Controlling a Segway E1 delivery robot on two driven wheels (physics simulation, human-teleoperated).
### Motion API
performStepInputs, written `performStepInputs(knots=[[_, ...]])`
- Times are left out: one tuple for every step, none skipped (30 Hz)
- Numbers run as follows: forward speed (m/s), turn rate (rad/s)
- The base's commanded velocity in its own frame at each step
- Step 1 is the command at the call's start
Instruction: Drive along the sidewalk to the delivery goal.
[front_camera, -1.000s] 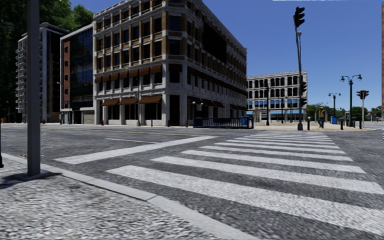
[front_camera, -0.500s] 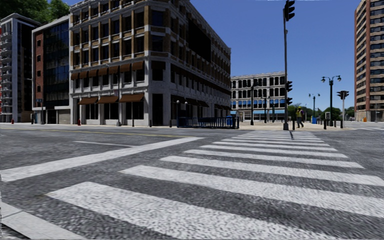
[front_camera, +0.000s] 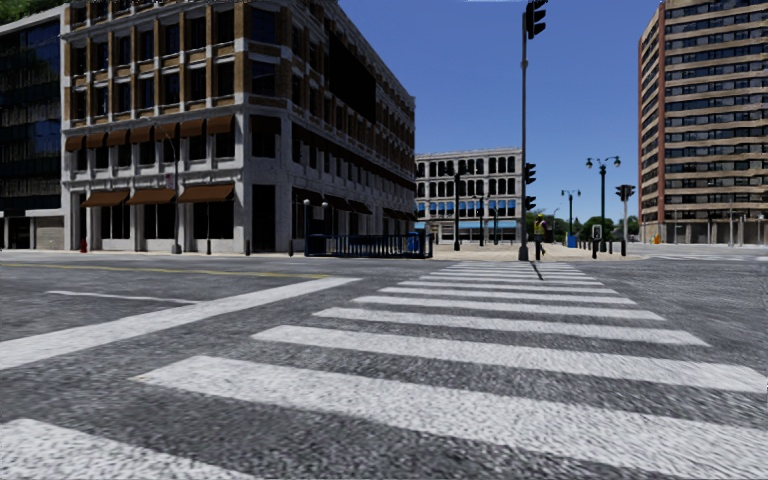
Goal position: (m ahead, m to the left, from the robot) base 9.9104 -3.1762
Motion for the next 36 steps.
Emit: performStepInputs(knots=[[1.12,-0.46],[1.12,-0.48],[1.12,-0.48],[1.11,-0.48],[1.11,-0.48],[1.11,-0.48],[1.11,-0.48],[1.11,-0.48],[1.11,-0.48],[1.11,-0.48],[1.11,-0.48],[1.11,-0.48],[1.11,-0.49],[1.11,-0.49],[1.11,-0.49],[1.11,-0.49],[1.11,-0.49],[1.11,-0.49],[1.11,-0.49],[1.11,-0.49],[1.11,-0.49],[1.11,-0.49],[1.11,-0.45],[1.11,-0.23],[1.11,0.0],[1.11,0.0],[1.11,0.0],[1.11,0.0],[1.11,0.0],[1.11,0.0],[1.11,0.0],[1.11,0.0],[1.11,0.0],[1.11,0.0],[1.11,0.0],[1.11,0.0]])
